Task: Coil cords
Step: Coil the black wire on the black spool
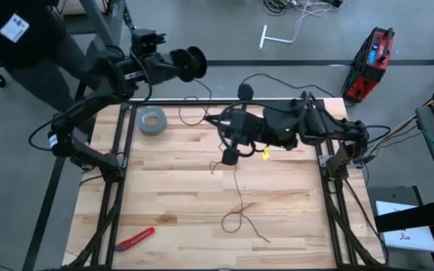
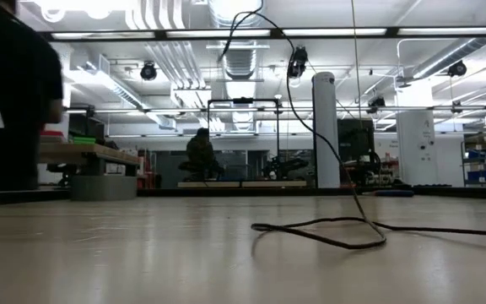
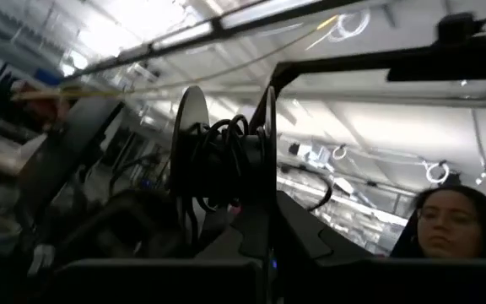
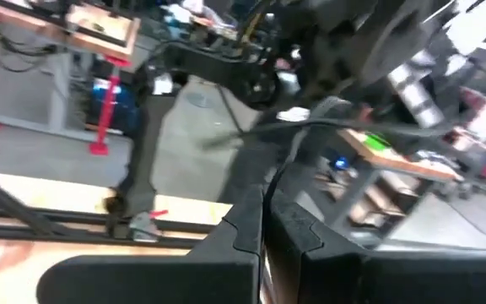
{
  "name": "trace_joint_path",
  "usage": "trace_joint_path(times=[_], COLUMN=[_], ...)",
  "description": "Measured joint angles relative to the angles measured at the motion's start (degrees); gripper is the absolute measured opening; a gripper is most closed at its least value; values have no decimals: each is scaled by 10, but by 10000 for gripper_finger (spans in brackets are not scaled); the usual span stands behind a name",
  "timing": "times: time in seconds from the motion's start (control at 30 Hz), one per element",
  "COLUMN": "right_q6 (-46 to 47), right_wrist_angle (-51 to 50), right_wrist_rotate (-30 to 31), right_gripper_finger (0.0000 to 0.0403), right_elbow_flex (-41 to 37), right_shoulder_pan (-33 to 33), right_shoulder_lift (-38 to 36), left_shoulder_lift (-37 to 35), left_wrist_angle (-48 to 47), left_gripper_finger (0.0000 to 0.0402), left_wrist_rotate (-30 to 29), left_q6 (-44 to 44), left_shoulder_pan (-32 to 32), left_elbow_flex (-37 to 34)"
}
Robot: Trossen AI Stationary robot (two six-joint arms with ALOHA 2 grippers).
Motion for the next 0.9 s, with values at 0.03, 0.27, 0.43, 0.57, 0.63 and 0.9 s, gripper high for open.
trace_joint_path(times=[0.03, 0.27, 0.43, 0.57, 0.63, 0.9], right_q6=[-1, -20, -35, -40, -40, -58], right_wrist_angle=[-2, -7, 7, 35, 48, 112], right_wrist_rotate=[10, 59, 84, 83, 84, 78], right_gripper_finger=[0, 0, 0, 0, 0, 0], right_elbow_flex=[0, 0, 0, 0, 0, 0], right_shoulder_pan=[3, 33, 58, 72, 77, 77], right_shoulder_lift=[-5, -26, -42, -53, -58, -63], left_shoulder_lift=[2, 1, 0, -1, -1, -1], left_wrist_angle=[-12, -38, -75, -129, -178, -377], left_gripper_finger=[0, 0, 0, 0, 0, 0], left_wrist_rotate=[9, 48, 98, 116, 118, 139], left_q6=[2, 32, 35, 65, 87, 207], left_shoulder_pan=[4, 41, 78, 107, 115, 114], left_elbow_flex=[0, -1, -2, -2, -2, -3])
